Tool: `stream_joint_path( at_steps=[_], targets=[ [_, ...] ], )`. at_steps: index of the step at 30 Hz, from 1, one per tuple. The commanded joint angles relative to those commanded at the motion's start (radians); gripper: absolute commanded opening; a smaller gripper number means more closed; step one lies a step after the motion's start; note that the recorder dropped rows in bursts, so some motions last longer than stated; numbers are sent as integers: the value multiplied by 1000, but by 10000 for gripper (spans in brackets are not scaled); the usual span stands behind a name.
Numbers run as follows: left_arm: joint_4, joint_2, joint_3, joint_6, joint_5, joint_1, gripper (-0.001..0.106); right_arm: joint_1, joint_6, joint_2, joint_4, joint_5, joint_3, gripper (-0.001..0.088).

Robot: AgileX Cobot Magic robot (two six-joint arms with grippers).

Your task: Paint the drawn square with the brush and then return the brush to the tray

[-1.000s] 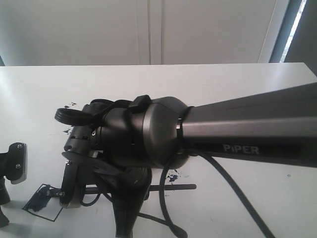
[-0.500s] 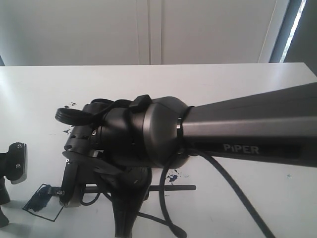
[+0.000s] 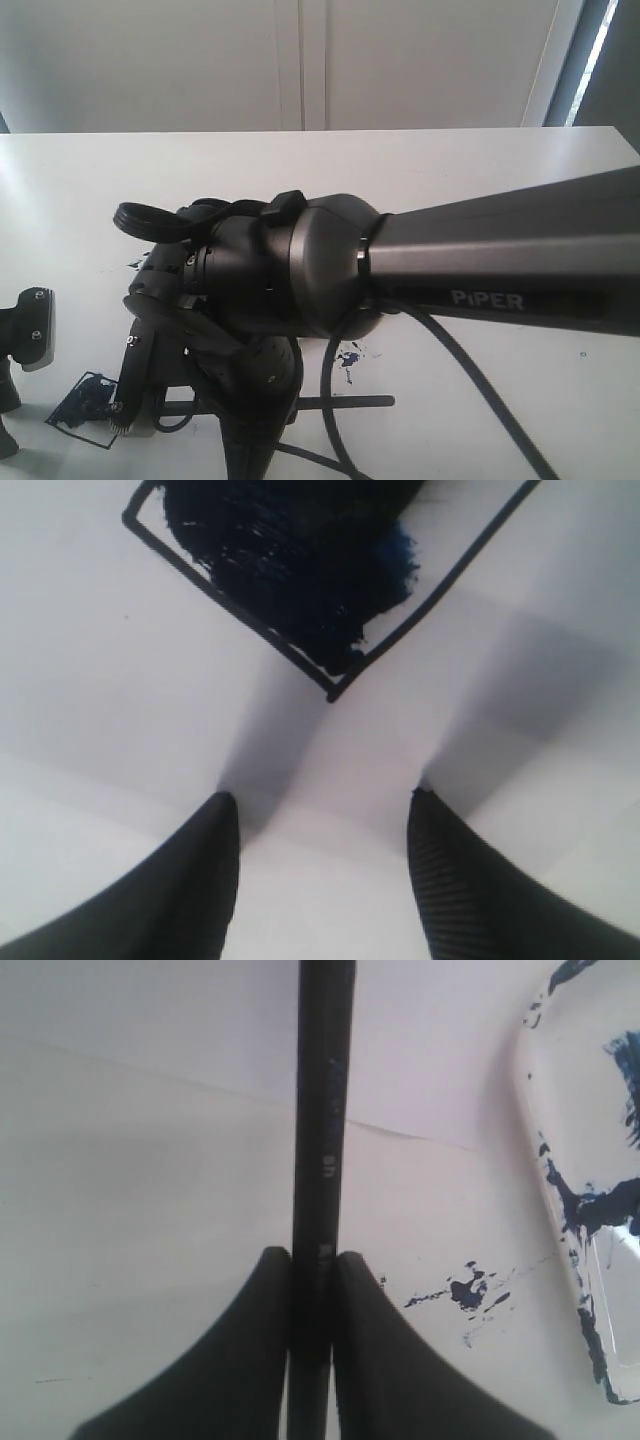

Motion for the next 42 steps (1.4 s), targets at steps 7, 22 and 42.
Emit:
stream_joint_path(
  at_steps=[7,22,42],
  targets=[
    [0,0,0,0,-8,0,559,0,-9,0,0,-2,0,0],
    [0,0,0,0,-13,0,559,0,-34,0,32,-28,0,0],
    [0,0,0,0,-13,0,559,-2,56,0,-48,34,0,0]
  ],
)
